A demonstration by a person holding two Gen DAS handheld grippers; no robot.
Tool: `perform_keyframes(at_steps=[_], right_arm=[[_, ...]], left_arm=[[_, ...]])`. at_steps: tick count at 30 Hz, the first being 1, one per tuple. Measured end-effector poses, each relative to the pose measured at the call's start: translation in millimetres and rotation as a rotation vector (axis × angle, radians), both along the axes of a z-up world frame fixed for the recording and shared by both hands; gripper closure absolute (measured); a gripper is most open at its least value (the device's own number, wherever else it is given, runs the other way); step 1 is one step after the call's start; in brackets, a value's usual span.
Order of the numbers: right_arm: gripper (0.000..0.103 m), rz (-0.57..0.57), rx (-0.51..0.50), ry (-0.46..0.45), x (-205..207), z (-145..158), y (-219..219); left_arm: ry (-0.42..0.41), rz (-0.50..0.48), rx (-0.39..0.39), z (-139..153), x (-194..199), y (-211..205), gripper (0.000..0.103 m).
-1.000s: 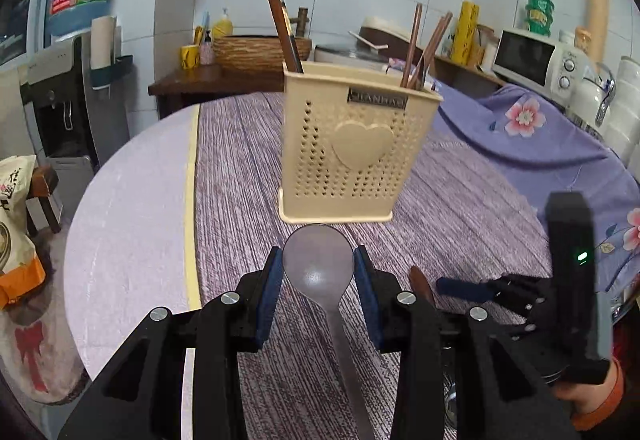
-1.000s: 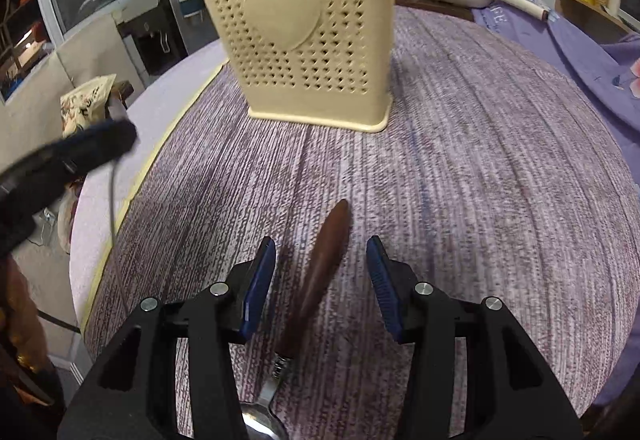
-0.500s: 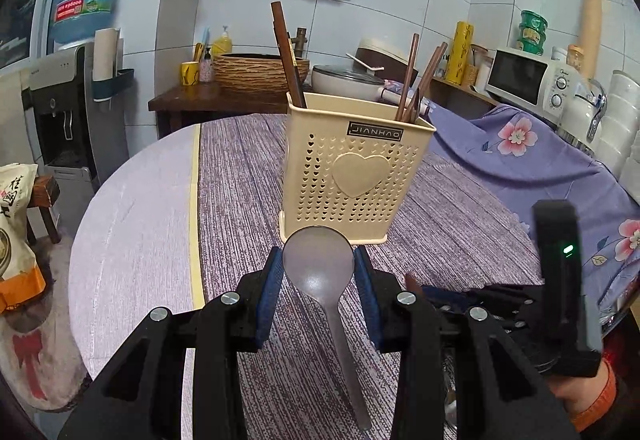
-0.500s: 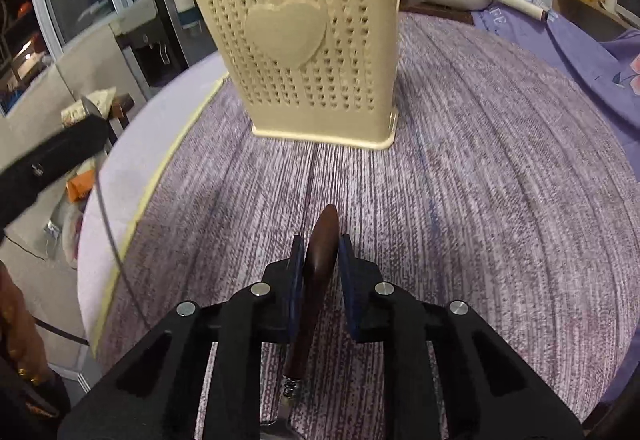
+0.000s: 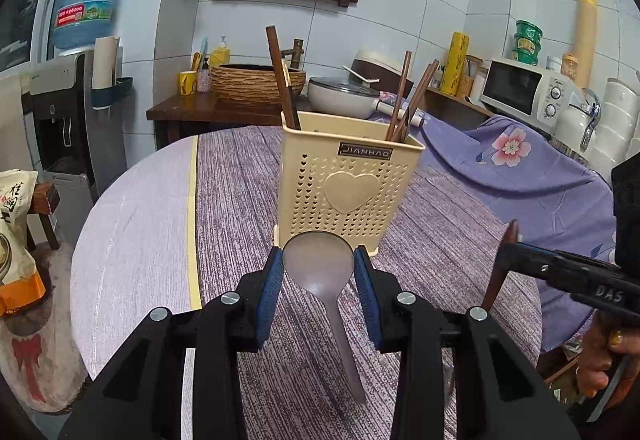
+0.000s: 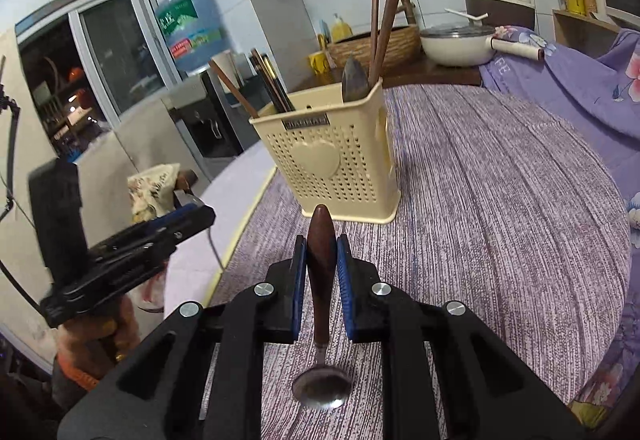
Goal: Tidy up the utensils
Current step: 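Lift both held spoons and carry them above the beige holder, then lower both spoons handle-first into the beige holder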
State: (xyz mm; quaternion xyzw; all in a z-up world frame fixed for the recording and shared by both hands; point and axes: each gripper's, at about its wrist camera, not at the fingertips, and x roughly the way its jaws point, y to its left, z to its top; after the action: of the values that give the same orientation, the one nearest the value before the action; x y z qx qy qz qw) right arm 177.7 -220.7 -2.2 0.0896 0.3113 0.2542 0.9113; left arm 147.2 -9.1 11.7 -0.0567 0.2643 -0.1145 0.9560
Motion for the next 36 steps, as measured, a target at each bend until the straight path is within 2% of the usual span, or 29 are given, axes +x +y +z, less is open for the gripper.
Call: perform_keyframes(at_steps=[11, 16, 21, 27, 31, 36], right_arm=[[0.087, 0.03, 0.003, -0.084, -6, 23, -1], [0.087, 0.049, -0.032, -0.117, 0, 35, 8], [0.087, 0.07, -0.062, -0.183, 9, 66, 18], [0.087, 0.065, -0.057, -0.287, 26, 121, 26], [0.087, 0.037, -0.077, -0.356, 49, 157, 37], [0.087, -0.018, -0.131, -0.411, 81, 178, 55]], left_arm=[[-0.027, -0.001, 0.017, 11, 2, -7, 0.067], [-0.041, -0.012, 0.018, 21, 10, -8, 0.068], [-0.102, -0.014, 0.02, 51, 21, -7, 0.067], [-0.253, 0.039, 0.025, 114, 40, -8, 0.067], [-0.309, 0.08, 0.04, 145, 61, -15, 0.068], [-0.327, 0.139, 0.091, 154, 90, -25, 0.067]])
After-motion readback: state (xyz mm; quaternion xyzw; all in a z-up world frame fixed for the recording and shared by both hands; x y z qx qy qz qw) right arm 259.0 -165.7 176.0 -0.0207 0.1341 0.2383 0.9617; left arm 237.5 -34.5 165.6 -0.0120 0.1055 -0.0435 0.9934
